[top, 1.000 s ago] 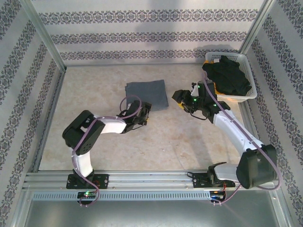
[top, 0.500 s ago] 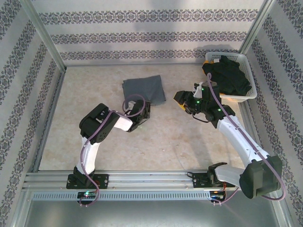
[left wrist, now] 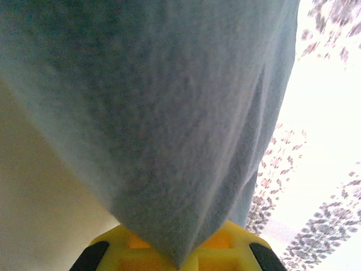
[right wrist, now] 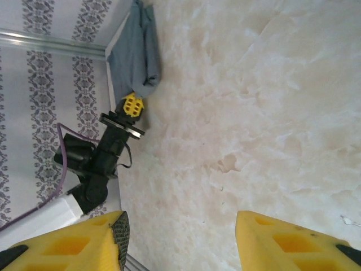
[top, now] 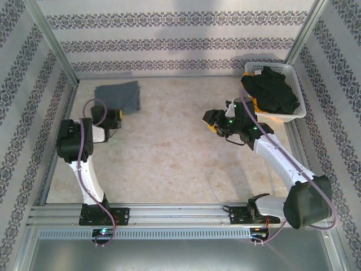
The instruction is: Fold and stack the t-shirts
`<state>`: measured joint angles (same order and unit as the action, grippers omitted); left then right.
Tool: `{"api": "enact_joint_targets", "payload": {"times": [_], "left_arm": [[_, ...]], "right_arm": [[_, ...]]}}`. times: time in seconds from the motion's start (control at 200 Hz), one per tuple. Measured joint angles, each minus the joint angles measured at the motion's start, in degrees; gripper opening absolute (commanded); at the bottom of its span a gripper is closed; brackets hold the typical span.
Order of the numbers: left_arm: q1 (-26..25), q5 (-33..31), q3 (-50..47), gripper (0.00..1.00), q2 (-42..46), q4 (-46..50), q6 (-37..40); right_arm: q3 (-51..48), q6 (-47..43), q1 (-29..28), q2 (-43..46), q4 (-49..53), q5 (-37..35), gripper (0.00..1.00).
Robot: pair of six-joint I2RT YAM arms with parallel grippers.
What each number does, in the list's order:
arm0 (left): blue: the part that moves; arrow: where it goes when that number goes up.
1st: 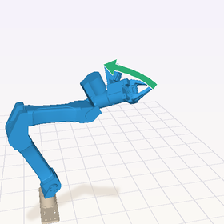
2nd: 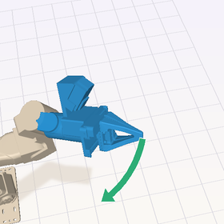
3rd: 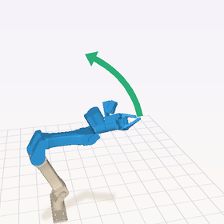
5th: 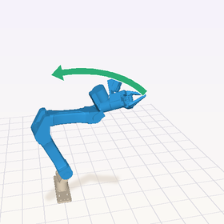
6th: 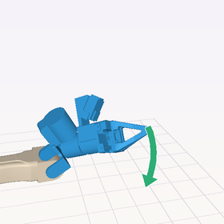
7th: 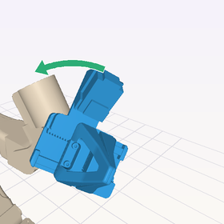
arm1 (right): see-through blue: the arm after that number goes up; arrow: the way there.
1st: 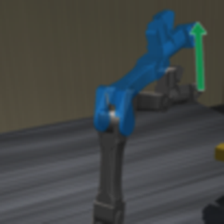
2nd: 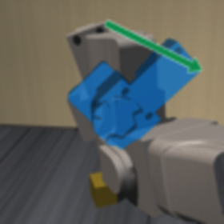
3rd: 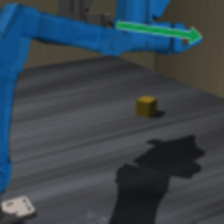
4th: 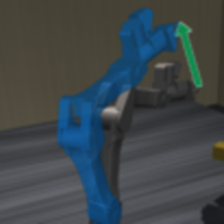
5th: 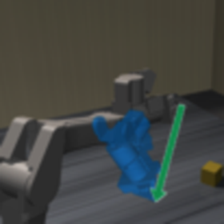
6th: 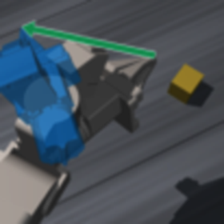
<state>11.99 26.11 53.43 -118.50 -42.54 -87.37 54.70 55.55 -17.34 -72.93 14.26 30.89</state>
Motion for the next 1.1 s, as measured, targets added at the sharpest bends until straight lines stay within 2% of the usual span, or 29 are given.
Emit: {"api": "enact_joint_targets", "payload": {"times": [0.085, 0.2, 0.32, 0.515, 0.545, 0.625, 0.664, 0.679, 0.689, 0.704, 0.759, 0.779, 0.789, 0.799, 0.869, 0.959, 1.104], "left_arm": [[5.4, 5.7, 3.4, 0.0, -2.6, 2.0, 4.0], [9.8, 12.8, 10.2, 0.0, -6.2, 6.2, 9.3], [11.6, 17.0, 15.8, 0.0, -8.3, 12.1, 14.9], [12.6, 19.8, 19.3, 0.0, -9.2, 17.9, 19.5], [12.6, 19.8, 19.6, 0.08, -9.2, 18.7, 19.9], [12.7, 19.6, 19.9, 0.45, -9.0, 20.0, 21.7], [12.7, 19.6, 19.7, 0.59, -8.4, 20.1, 22.3], [12.7, 19.5, 19.7, 0.69, -7.9, 20.3, 22.6], [12.7, 19.0, 19.5, 0.9, -7.4, 20.5, 22.7], [12.6, 18.6, 19.2, 0.99, -6.7, 20.9, 22.9], [12.6, 16.9, 17.2, 1.0, -3.2, 22.8, 23.8], [12.6, 16.0, 16.1, 1.0, -1.6, 23.8, 24.2], [12.5, 15.7, 15.7, 1.0, -0.8, 24.1, 24.3], [12.4, 15.3, 15.0, 1.0, 0.2, 24.5, 24.6], [12.0, 11.8, 10.9, 1.0, 7.7, 28.0, 25.8], [9.7, 4.4, 5.4, 1.0, 21.6, 33.9, 27.2], [-0.3, -12.5, -0.2, 1.0, 44.9, 40.8, 28.8]], "right_arm": [[0.5, 0.0, -1.4, -1.6, -1.0, 0.0, 0.54], [0.9, 0.0, -3.1, -3.1, -3.1, 0.0, 0.54], [1.2, 0.0, -4.3, -4.5, -5.2, 0.1, 0.54], [1.3, 0.0, -4.7, -5.7, -7.1, 0.0, 0.54], [1.4, 0.1, -4.7, -5.8, -7.3, 0.0, 0.54], [1.5, 0.0, -4.7, -6.0, -8.0, 0.0, 0.56], [1.5, 0.0, -4.7, -6.0, -8.6, 0.0, 0.58], [1.5, 0.0, -4.7, -6.0, -8.9, 0.0, 0.59], [1.5, 0.1, -4.7, -6.0, -9.2, 0.0, 0.6], [1.5, 0.0, -4.7, -6.0, -9.5, 0.0, 0.62], [1.5, 0.1, -4.7, -5.8, -11.0, -0.6, 0.69], [1.5, 0.1, -4.7, -5.7, -11.4, -0.8, 0.91], [1.5, 0.4, -4.7, -5.6, -11.5, -1.0, 0.96], [1.5, 0.2, -4.7, -5.5, -11.7, -1.1, 0.97], [1.5, 0.1, -4.6, -4.7, -12.9, -2.0, 0.98], [1.7, 0.3, -4.0, -3.7, -13.7, -3.1, 0.98], [2.8, -1.3, -1.2, -1.7, -8.4, -9.0, 0.98]]}}
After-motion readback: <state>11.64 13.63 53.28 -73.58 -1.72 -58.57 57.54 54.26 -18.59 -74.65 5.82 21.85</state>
